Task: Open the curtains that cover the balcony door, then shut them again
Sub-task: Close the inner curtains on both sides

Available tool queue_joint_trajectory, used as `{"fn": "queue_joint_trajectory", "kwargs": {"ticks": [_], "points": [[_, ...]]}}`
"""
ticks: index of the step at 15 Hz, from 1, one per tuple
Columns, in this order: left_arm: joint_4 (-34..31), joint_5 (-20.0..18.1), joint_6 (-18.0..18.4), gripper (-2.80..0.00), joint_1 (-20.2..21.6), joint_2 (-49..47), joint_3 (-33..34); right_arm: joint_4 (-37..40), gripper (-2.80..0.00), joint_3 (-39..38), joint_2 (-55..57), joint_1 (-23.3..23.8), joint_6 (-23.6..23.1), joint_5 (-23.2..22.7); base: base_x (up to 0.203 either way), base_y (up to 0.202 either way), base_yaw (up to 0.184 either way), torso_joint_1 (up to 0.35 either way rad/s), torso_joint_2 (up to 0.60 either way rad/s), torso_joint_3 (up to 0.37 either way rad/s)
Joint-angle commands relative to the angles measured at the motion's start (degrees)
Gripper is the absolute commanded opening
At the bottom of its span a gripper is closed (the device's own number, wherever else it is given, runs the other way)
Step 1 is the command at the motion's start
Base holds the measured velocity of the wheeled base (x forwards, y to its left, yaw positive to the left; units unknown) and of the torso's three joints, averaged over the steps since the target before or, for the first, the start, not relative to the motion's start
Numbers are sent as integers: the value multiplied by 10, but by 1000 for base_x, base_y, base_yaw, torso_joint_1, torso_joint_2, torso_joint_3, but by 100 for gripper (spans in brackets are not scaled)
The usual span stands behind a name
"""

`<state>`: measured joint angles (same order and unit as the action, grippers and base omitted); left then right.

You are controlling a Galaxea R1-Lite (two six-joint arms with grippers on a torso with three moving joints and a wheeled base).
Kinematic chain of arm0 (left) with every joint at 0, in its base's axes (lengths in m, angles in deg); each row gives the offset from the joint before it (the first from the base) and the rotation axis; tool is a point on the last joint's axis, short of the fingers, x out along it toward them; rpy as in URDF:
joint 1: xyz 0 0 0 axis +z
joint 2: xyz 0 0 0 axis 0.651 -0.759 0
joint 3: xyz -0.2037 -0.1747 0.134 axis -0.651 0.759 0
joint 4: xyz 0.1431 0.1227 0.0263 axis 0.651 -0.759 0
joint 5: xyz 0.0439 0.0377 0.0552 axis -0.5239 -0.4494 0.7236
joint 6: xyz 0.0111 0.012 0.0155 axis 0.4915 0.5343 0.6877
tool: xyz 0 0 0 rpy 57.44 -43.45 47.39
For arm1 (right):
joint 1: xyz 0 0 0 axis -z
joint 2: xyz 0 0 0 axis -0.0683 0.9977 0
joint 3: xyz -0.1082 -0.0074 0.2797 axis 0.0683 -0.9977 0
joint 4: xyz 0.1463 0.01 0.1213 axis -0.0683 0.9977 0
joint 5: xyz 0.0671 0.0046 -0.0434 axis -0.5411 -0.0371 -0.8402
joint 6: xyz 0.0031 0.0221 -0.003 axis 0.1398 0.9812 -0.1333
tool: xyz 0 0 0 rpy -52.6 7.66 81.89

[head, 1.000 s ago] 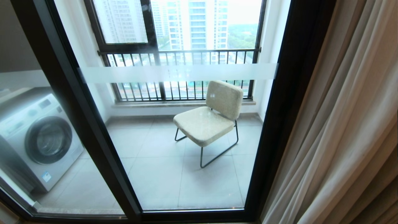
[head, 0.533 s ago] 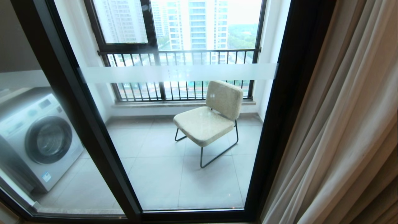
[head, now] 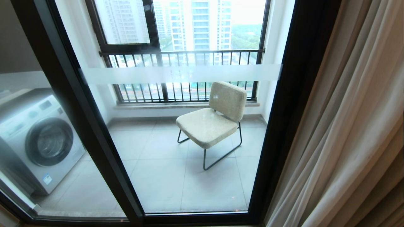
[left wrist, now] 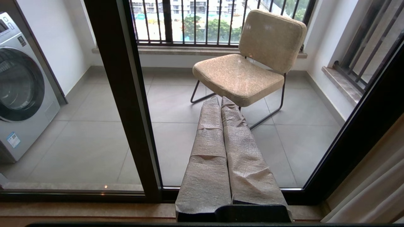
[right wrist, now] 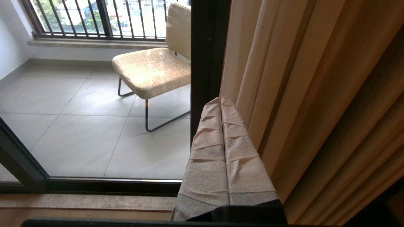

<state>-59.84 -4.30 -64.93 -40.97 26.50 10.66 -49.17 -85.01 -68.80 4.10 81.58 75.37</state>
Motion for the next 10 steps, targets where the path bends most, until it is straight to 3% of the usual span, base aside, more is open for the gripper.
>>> {"fn": "queue_joint_trajectory", "kwargs": {"ticks": [1, 10], "points": [[0, 0, -1, -280, 0, 0, 0, -1, -280, 0, 0, 0, -1, 0, 0, 0, 0, 0, 0, 0], [0, 0, -1, -280, 0, 0, 0, -2, -280, 0, 0, 0, -2, 1, 0, 0, 0, 0, 0, 0]]}}
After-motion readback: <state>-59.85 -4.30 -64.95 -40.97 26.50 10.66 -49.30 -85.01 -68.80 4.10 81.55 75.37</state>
